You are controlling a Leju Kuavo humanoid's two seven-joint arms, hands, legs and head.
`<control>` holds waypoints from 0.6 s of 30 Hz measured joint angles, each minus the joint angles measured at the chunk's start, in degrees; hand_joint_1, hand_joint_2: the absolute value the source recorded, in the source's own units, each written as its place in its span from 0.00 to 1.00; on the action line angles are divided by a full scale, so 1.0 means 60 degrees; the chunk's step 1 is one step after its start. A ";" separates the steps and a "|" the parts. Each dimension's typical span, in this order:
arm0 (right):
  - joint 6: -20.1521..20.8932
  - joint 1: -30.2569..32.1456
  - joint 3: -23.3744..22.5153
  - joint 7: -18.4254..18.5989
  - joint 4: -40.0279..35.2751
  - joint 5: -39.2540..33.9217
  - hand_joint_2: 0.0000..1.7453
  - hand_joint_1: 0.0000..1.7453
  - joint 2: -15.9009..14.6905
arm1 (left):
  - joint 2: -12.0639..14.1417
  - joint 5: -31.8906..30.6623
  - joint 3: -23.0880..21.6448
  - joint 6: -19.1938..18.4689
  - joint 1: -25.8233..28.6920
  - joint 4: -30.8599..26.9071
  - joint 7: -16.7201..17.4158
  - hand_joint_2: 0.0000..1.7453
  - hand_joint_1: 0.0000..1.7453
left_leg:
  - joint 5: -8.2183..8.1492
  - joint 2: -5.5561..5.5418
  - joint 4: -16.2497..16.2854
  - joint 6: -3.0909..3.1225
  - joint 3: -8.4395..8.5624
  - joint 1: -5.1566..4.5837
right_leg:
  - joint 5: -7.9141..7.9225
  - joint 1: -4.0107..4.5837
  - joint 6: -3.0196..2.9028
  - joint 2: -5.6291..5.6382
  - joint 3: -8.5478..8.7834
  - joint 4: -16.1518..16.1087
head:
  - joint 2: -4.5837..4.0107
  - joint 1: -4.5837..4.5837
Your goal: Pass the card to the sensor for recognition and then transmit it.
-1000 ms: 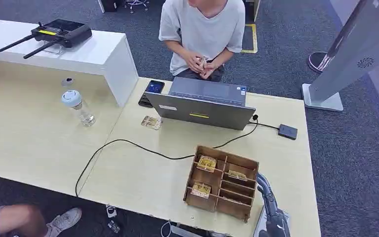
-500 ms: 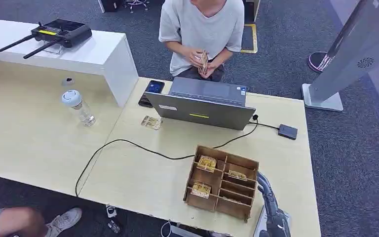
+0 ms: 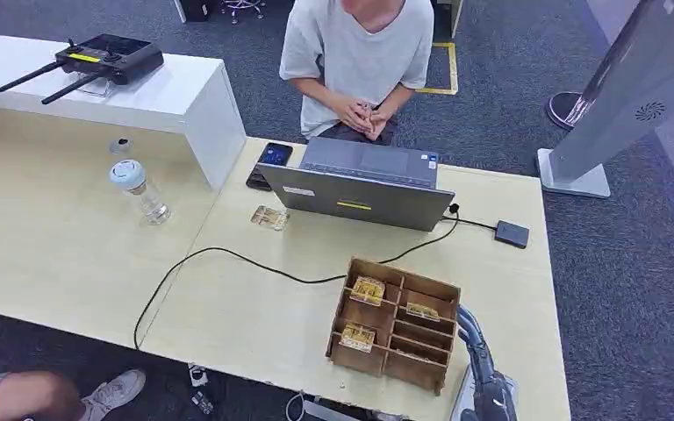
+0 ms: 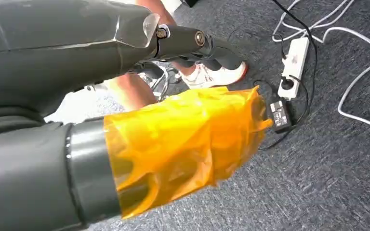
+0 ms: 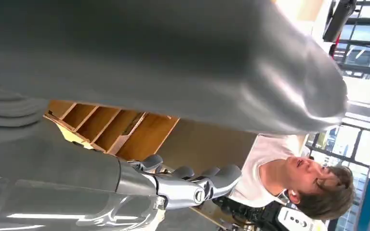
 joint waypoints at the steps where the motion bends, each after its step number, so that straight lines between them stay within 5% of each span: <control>1: 0.0000 -0.0005 0.0000 0.0000 0.0000 0.0000 0.00 0.00 0.0000 | 0.0000 0.0000 0.0000 0.0000 0.0000 0.0000 0.0000 0.00 0.00 | 0.0000 0.0000 0.0000 0.0000 0.0000 0.0000 | 0.0000 0.0000 0.0000 0.0000 0.0000 0.0000 | 0.0000 0.0000; 18: 0.0018 -0.0024 0.0004 0.0000 0.0004 0.0011 0.00 0.00 0.0000 | 0.0000 -0.0004 0.0000 -0.0066 -0.0006 0.0000 0.0080 0.00 0.00 | 0.0000 0.0000 0.0000 0.0000 0.0000 0.0000 | 0.0000 0.0000 0.0000 0.0000 0.0000 0.0000 | 0.0000 0.0000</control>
